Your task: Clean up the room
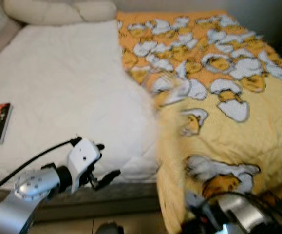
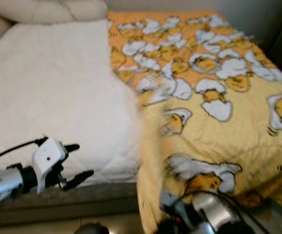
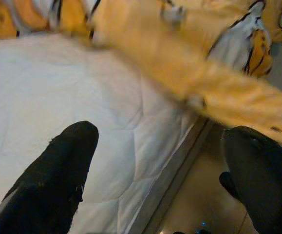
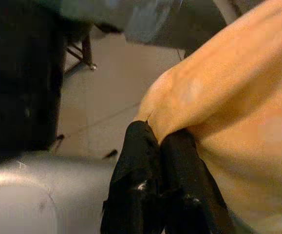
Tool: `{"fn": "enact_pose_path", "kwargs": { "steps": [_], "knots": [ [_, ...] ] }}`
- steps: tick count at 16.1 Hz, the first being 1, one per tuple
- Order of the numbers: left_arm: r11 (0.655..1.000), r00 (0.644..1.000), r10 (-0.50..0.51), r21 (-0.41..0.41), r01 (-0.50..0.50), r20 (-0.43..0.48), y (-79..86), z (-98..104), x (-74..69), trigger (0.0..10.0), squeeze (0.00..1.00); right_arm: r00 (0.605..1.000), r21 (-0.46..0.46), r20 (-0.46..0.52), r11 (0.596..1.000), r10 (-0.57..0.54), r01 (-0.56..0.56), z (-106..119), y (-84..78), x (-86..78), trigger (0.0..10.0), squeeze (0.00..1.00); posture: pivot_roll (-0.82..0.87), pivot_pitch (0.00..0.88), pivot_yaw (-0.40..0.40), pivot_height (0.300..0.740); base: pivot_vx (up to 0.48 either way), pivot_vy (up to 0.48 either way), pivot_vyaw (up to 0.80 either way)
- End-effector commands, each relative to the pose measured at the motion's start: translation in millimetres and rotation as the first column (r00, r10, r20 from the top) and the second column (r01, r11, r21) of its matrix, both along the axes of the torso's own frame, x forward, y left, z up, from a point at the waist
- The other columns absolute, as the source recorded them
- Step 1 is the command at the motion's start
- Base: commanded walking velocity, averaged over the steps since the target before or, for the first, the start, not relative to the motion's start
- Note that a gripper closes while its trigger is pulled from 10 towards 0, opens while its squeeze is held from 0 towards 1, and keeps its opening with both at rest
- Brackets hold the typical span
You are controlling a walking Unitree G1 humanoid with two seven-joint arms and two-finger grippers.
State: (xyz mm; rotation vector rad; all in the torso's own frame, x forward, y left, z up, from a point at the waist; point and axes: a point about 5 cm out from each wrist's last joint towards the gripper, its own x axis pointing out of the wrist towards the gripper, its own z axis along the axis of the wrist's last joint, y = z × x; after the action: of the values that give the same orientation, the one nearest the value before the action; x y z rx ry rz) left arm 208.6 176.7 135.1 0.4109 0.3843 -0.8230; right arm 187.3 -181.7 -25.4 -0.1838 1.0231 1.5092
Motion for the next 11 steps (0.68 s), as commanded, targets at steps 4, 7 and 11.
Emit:
{"fn": "enact_pose_path", "kwargs": {
  "steps": [4,7,11],
  "knots": [
    [0.999,0.999,-0.037,0.012,0.037,0.008,-1.7,1.4,4.7,10.0,0.1,0.933,-0.035,0.248,0.96,-0.261,0.278,-3.2,12.6,35.5,10.0,1.0,0.13,0.02,0.051,0.74,0.0,0.0,0.0],
    [0.999,0.999,-0.038,0.014,0.038,0.009,-1.3,1.4,5.2,10.0,0.1,0.92,0.073,0.249,0.953,-0.302,0.293,14.2,22.4,55.0,10.0,1.0,0.13,0.02,0.045,0.74,0.0,0.0,0.0],
    [0.999,1.0,-0.027,0.018,0.027,0.005,-2.2,-1.7,3.5,10.0,0.1,0.883,0.17,0.28,0.924,-0.378,0.342,31.6,33.9,77.5,10.0,1.0,0.14,0.018,0.04,0.74,0.0,0.0,0.0]
  ]
}}
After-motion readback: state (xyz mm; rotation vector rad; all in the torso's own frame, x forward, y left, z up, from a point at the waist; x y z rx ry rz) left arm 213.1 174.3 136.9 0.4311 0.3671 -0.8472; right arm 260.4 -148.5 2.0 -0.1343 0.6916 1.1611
